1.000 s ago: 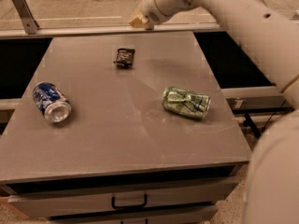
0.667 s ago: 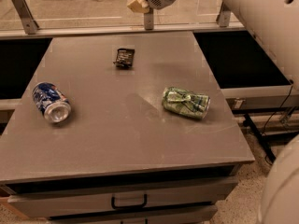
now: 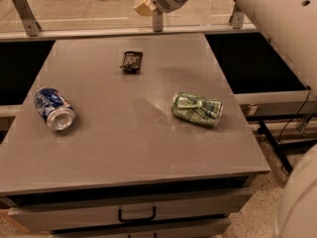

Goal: Move rxbar chocolate near green can

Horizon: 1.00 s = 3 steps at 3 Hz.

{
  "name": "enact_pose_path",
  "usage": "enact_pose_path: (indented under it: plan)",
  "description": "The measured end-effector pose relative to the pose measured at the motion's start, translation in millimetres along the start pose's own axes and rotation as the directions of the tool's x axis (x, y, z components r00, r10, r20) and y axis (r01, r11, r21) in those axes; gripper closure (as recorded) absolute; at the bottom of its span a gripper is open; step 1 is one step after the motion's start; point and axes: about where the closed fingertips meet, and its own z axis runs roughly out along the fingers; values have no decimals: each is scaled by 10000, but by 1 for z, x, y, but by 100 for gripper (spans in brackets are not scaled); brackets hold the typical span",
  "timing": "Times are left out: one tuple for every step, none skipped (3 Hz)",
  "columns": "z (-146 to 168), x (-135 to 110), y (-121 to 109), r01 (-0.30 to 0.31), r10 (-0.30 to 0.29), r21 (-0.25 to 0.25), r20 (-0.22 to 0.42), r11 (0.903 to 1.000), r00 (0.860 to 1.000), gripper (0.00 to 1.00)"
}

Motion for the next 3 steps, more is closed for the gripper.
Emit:
enact_pose_path:
  plan:
    - [21, 15, 13, -477, 479, -214, 75, 9986, 9988, 59]
    - [50, 33, 17, -823, 824, -326, 29, 9961, 9966, 35]
    - [76, 48, 17, -1085, 1084, -453, -48, 9931, 9941, 12]
